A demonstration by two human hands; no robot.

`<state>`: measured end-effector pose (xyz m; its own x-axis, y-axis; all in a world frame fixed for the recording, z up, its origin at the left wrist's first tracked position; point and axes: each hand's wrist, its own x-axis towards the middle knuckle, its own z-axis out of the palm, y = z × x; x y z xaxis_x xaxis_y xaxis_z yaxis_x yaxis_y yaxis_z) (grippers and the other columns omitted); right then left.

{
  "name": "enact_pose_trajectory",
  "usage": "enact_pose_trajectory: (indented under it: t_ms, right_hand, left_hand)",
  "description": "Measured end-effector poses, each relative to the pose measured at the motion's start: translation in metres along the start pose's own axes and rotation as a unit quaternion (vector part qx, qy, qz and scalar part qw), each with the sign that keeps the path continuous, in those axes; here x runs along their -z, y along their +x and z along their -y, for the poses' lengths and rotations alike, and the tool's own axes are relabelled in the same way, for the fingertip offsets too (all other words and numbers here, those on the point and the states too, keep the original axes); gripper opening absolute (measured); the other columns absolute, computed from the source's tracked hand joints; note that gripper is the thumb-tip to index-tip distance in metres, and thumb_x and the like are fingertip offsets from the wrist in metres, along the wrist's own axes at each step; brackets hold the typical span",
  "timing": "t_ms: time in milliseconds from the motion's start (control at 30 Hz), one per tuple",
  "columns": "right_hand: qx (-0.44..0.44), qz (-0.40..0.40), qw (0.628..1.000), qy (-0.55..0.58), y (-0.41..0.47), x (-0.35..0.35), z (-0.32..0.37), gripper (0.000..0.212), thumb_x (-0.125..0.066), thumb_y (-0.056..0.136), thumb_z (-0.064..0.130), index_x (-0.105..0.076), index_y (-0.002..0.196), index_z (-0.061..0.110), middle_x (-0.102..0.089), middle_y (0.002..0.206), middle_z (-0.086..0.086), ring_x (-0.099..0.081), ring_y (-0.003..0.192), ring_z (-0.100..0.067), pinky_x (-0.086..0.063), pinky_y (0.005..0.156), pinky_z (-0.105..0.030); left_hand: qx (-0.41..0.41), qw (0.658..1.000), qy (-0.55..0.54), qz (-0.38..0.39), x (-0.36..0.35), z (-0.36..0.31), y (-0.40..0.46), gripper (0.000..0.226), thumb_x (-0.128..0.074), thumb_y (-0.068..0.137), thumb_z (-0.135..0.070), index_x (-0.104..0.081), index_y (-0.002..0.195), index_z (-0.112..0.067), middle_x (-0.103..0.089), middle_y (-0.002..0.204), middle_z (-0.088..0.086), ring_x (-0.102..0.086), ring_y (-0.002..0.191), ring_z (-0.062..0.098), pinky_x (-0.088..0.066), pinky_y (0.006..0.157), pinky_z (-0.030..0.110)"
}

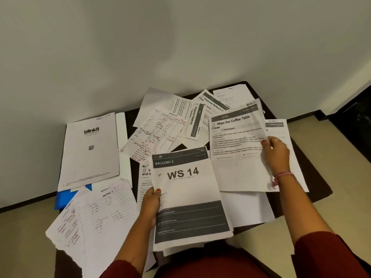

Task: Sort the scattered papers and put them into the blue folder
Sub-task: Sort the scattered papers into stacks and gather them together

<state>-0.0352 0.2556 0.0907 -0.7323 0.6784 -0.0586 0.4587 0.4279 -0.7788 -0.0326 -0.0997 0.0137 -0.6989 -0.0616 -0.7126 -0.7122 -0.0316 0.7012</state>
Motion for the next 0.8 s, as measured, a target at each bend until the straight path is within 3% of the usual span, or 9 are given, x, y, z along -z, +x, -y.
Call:
enact_pose_trajectory:
  t_ms: [133,200,300,433,567,667,800]
  right_hand:
    - [-0.027,-0.028,0.999,0.020,0.016,0.033,-0.011,0.027,-0.047,0.099,0.017,-0.060,0.114,0.000,-0.063,0.109,-0.016,-0.060,0.097,-0.031,-0.045,0.076,-0.027]
    - [-0.053,-0.006,0.998,0.037,0.020,0.043,-0.018,0.026,-0.047,0.099,0.018,-0.060,0.115,0.001,-0.062,0.106,-0.012,-0.058,0.091,-0.025,-0.044,0.069,-0.024]
    - [-0.083,0.059,0.992,0.068,0.022,0.047,-0.028,0.024,-0.049,0.098,0.016,-0.061,0.115,0.003,-0.063,0.107,-0.012,-0.058,0.090,-0.024,-0.043,0.076,-0.027]
    - [-0.092,0.131,0.981,0.105,0.013,0.037,-0.036,0.019,-0.050,0.097,0.012,-0.063,0.110,0.005,-0.063,0.111,-0.012,-0.058,0.095,-0.023,-0.044,0.079,-0.025]
    - [-0.116,0.198,0.961,0.154,-0.001,0.022,-0.039,0.024,-0.047,0.098,0.008,-0.060,0.118,0.003,-0.061,0.109,-0.007,-0.060,0.086,-0.013,-0.048,0.060,-0.007]
    - [-0.139,0.256,0.941,0.175,-0.007,0.010,-0.046,0.028,-0.046,0.099,0.012,-0.058,0.124,0.010,-0.062,0.120,-0.005,-0.062,0.095,-0.016,-0.052,0.077,-0.022]
    - [-0.136,0.284,0.934,0.168,-0.011,0.005,-0.049,0.034,-0.042,0.101,0.014,-0.050,0.134,0.013,-0.054,0.124,0.004,-0.052,0.107,-0.013,-0.042,0.091,-0.026]
  left_hand:
    - [-0.003,1.000,-0.015,0.002,-0.006,-0.004,-0.001,0.024,-0.041,0.101,-0.010,-0.053,0.122,-0.011,-0.064,0.110,0.008,-0.063,0.093,0.022,-0.051,0.083,0.036]
    - [0.003,1.000,-0.014,-0.003,-0.010,-0.006,-0.001,0.026,-0.042,0.101,-0.011,-0.052,0.126,-0.010,-0.063,0.111,0.006,-0.062,0.094,0.021,-0.049,0.085,0.035]
    - [0.022,1.000,-0.014,-0.004,-0.020,-0.010,-0.002,0.039,-0.046,0.100,-0.015,-0.043,0.138,-0.008,-0.057,0.130,0.011,-0.059,0.108,0.028,-0.049,0.094,0.043]
    - [0.021,1.000,-0.020,0.008,-0.039,-0.014,-0.005,0.028,-0.045,0.100,-0.012,-0.051,0.127,-0.010,-0.064,0.110,0.008,-0.062,0.096,0.027,-0.052,0.078,0.037]
    - [0.013,1.000,-0.013,0.021,-0.066,-0.018,-0.014,0.019,-0.043,0.101,-0.011,-0.054,0.116,-0.009,-0.066,0.094,0.004,-0.064,0.085,0.023,-0.052,0.065,0.030]
    - [0.010,1.000,-0.004,0.028,-0.085,-0.018,-0.021,0.020,-0.041,0.102,-0.012,-0.054,0.118,-0.011,-0.067,0.092,0.004,-0.066,0.077,0.020,-0.052,0.050,0.024]
    - [0.015,1.000,0.012,0.016,-0.106,-0.012,-0.023,0.028,-0.042,0.102,-0.017,-0.052,0.127,-0.008,-0.068,0.108,0.010,-0.068,0.089,0.027,-0.057,0.070,0.037]
